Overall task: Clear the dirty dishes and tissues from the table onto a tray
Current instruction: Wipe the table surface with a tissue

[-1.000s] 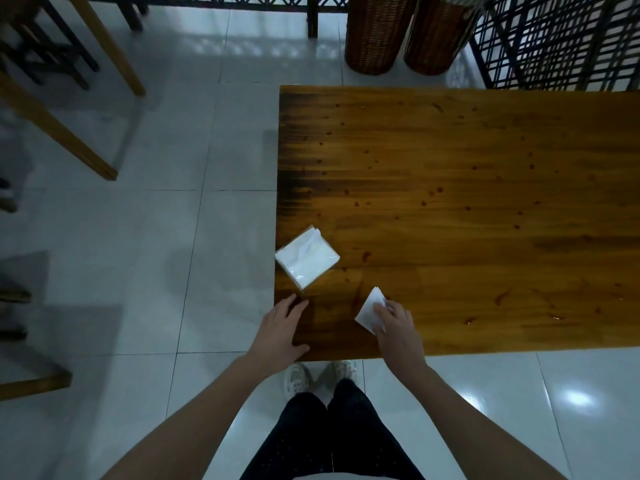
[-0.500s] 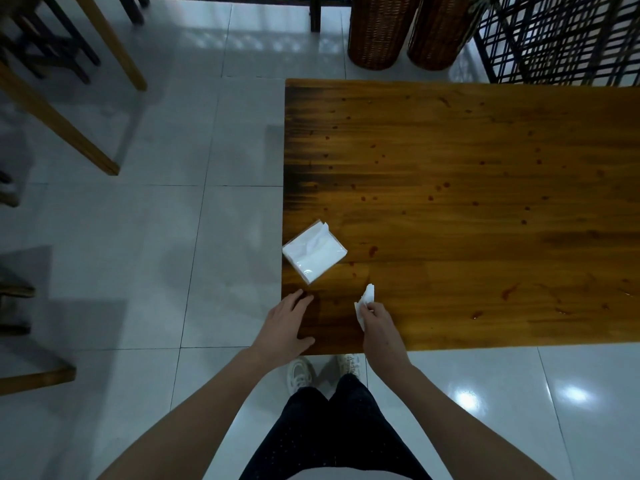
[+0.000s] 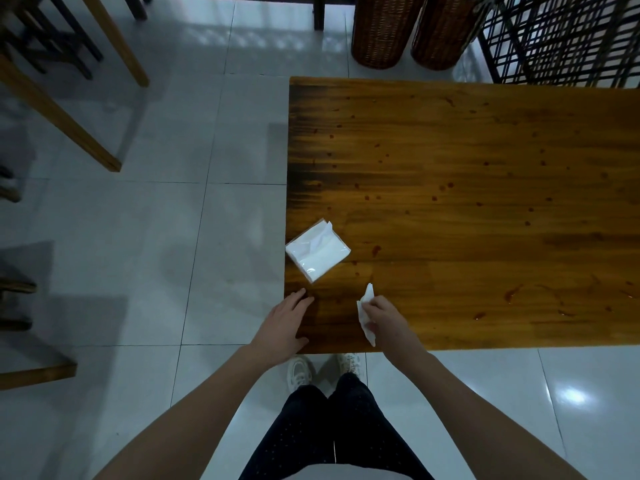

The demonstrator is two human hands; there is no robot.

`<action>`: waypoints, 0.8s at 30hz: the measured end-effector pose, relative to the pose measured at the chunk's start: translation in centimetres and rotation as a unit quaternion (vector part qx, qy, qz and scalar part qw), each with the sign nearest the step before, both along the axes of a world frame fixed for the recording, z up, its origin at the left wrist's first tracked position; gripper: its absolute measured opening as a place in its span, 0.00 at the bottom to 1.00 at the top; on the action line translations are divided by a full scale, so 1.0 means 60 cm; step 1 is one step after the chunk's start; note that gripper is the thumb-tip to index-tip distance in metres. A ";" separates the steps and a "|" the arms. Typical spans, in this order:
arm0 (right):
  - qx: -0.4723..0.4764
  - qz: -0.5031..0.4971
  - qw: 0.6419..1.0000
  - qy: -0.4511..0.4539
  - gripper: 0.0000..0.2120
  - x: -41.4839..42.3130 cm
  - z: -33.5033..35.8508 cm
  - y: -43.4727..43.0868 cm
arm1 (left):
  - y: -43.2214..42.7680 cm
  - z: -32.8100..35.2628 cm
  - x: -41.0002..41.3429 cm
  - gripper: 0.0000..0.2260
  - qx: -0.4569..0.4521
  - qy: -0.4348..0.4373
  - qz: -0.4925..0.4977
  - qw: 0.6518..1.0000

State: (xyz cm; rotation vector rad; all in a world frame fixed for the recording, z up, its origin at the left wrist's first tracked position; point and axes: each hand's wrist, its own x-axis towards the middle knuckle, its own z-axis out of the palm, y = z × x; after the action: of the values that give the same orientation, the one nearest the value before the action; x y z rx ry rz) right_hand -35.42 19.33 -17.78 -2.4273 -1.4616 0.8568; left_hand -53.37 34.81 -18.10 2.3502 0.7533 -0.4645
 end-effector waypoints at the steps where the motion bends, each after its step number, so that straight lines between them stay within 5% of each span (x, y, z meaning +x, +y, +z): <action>1: 0.000 0.004 1.000 -0.007 0.18 0.005 0.003 0.006 | 0.000 0.000 0.000 0.35 -0.002 0.000 0.002 1.000; 19: 0.052 -0.079 0.996 -0.004 0.05 -0.053 -0.012 0.105 | 0.008 -0.004 -0.004 0.34 -0.023 0.008 0.027 0.999; 24: 0.039 -0.183 0.982 -0.002 0.04 0.008 -0.011 0.099 | 0.014 -0.003 -0.006 0.35 -0.021 0.006 0.004 1.000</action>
State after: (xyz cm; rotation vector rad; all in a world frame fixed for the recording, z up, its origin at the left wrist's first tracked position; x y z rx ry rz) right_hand -34.94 25.28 -18.43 -2.5235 -0.9801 0.6965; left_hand -53.71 35.63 -18.29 2.3063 0.7500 -0.4874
